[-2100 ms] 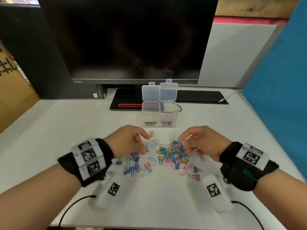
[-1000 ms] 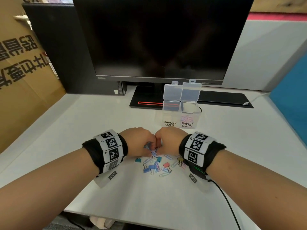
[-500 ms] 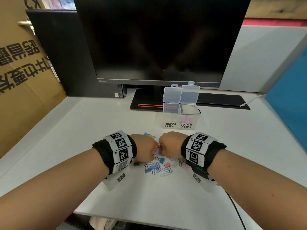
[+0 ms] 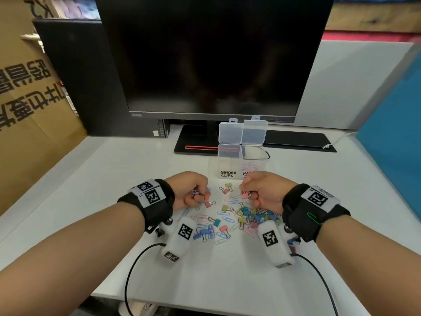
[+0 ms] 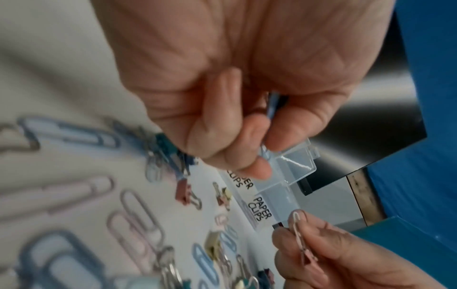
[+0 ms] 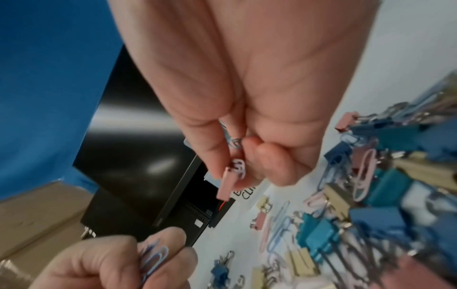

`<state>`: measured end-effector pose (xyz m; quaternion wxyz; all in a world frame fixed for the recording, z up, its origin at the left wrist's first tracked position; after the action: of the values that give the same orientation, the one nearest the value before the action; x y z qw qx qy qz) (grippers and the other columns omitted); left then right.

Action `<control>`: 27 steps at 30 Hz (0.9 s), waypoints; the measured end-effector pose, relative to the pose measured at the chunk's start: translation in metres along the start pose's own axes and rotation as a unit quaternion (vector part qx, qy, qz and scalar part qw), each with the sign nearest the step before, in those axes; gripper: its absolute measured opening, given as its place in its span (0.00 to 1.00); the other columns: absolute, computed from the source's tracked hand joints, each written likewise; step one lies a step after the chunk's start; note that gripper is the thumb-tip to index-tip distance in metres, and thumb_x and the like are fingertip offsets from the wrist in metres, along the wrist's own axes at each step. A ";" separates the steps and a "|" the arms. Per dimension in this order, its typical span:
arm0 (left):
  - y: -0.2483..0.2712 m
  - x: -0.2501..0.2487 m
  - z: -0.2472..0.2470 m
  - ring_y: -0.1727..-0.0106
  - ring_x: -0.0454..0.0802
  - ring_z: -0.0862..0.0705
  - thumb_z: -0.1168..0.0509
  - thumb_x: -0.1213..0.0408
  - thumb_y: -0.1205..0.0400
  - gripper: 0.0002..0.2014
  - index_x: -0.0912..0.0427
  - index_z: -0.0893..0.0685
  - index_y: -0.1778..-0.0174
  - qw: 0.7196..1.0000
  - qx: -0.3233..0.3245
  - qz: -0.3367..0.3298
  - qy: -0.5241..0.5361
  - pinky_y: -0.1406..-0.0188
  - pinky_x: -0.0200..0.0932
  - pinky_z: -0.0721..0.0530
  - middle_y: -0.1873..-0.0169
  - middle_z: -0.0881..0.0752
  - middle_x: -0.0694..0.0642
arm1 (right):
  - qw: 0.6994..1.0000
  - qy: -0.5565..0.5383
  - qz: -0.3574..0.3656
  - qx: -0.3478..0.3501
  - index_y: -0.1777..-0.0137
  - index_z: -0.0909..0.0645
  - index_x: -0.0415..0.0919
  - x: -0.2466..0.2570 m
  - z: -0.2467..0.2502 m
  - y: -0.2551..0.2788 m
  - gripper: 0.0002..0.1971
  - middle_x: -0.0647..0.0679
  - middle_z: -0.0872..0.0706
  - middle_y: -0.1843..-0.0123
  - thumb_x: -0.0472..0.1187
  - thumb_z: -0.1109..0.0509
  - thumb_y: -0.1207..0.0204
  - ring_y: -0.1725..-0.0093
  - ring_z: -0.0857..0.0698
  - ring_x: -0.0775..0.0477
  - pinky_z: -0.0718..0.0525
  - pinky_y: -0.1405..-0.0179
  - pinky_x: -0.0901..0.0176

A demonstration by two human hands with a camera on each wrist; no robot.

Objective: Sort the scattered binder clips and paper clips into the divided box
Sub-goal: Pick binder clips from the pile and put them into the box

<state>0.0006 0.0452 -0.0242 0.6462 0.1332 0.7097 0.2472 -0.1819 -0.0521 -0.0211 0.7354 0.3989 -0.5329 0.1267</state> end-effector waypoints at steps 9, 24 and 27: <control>-0.015 0.003 -0.020 0.86 0.45 0.42 0.57 0.84 0.34 0.18 0.55 0.41 0.78 1.000 0.015 -0.016 0.000 0.79 0.35 0.54 0.78 0.30 0.58 | 0.996 -0.083 -0.027 -0.021 0.62 0.25 0.38 -0.010 0.023 0.000 0.10 0.43 0.25 0.68 0.27 0.37 0.20 0.73 0.31 0.51 0.33 0.80 0.63; -0.016 -0.006 -0.013 0.86 0.43 0.40 0.45 0.64 0.21 0.14 0.55 0.32 0.75 0.992 0.053 0.042 0.105 0.90 0.30 0.44 0.82 0.30 0.51 | 0.966 -0.245 -0.088 -0.003 0.50 0.19 0.27 -0.014 0.033 0.007 0.09 0.43 0.26 0.70 0.31 0.40 0.19 0.75 0.24 0.50 0.22 0.81 0.66; -0.007 -0.005 -0.001 0.85 0.44 0.36 0.44 0.67 0.20 0.09 0.59 0.26 0.67 0.991 0.048 0.072 0.100 0.93 0.29 0.39 0.81 0.26 0.53 | 0.966 -0.243 -0.093 -0.010 0.56 0.23 0.33 -0.014 0.030 0.005 0.06 0.43 0.25 0.68 0.33 0.39 0.18 0.76 0.24 0.50 0.24 0.83 0.65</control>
<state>0.0015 0.0367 -0.0238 0.5453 0.1900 0.7703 0.2707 -0.2115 -0.0674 -0.0281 0.5965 0.4583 -0.6571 -0.0481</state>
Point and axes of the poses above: each hand's wrist, its own y-axis away from the middle knuckle, its own z-axis out of the back of the hand, x = y × z, the point moved 1 cm from there along -y, towards the middle knuckle
